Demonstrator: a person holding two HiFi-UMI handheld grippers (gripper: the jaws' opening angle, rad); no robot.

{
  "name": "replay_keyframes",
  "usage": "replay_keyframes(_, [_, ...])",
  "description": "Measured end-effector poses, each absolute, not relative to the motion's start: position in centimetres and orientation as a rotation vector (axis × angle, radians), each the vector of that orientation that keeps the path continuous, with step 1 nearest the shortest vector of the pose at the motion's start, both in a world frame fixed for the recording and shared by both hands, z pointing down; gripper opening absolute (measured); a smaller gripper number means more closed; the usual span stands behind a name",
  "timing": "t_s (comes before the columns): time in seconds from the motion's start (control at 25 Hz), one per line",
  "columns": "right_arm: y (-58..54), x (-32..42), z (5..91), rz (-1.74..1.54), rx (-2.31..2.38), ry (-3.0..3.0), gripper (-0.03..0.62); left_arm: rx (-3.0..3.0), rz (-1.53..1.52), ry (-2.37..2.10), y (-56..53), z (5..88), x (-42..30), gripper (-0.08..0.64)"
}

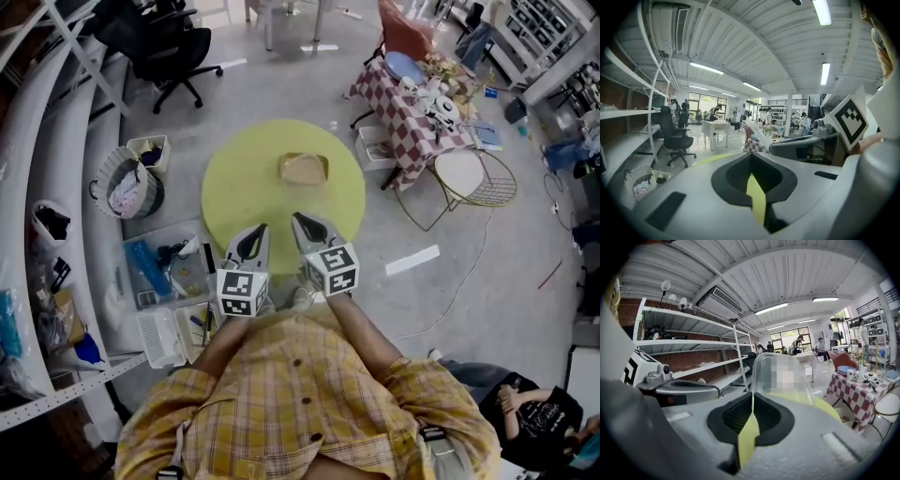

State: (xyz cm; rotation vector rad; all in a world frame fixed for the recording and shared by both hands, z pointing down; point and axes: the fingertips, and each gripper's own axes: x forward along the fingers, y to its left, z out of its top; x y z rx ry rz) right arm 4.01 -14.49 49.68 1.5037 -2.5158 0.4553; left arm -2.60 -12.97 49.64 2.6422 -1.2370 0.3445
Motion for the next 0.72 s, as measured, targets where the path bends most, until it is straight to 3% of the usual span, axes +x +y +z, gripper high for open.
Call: replay_keyframes(0.72, [-14.7,3.7,48.3,0.419,1.508,-2.564,0.006,2.664,0.304,-1.226,-13.7,49.0,-2.7,0.005])
